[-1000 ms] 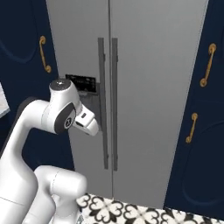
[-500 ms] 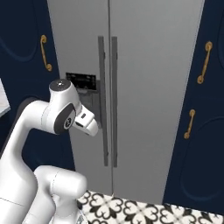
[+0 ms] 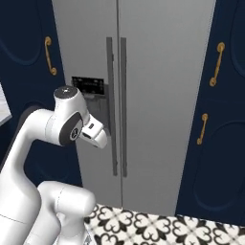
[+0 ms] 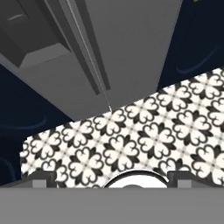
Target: Grab a lemon wedge from the fridge and one ice cube from the ice bowl, and put them in the glass of lemonade.
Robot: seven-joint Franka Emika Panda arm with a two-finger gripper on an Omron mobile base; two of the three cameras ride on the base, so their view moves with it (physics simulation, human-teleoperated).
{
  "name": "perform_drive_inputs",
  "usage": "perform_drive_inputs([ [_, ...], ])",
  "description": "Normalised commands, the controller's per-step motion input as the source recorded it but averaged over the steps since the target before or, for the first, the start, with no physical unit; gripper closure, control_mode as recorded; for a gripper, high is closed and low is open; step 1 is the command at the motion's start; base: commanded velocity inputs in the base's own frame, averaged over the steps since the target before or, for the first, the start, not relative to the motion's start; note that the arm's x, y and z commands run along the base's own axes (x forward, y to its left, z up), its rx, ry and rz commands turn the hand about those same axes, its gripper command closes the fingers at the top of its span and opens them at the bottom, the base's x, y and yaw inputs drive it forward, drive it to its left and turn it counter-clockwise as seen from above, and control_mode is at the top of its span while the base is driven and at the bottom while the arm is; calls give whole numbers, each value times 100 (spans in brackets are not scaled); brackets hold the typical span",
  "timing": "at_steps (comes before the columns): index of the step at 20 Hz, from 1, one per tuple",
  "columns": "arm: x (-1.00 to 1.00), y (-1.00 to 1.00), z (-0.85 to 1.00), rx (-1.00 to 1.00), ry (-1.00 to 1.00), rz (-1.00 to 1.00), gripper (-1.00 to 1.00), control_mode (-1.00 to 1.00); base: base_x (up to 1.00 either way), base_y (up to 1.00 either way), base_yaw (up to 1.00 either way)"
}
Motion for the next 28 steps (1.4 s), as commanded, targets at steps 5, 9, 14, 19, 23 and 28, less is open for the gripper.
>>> perform_drive_inputs([
  [5, 0, 0, 0, 0, 0, 0, -100, 100, -44, 2, -2],
  [9, 0, 0, 0, 0, 0, 0, -100, 100, -21, 0, 0],
  [14, 0, 0, 0, 0, 0, 0, -100, 100, 0, 0, 0],
  [19, 0, 1, 0, -1, -10, 0, -100, -100, 0, 0, 0],
  [23, 0, 7, 20, 0, -30, 0, -100, -100, 0, 0, 0],
  [28, 0, 3, 74, 0, -38, 4, -100, -100, 0, 0, 0],
])
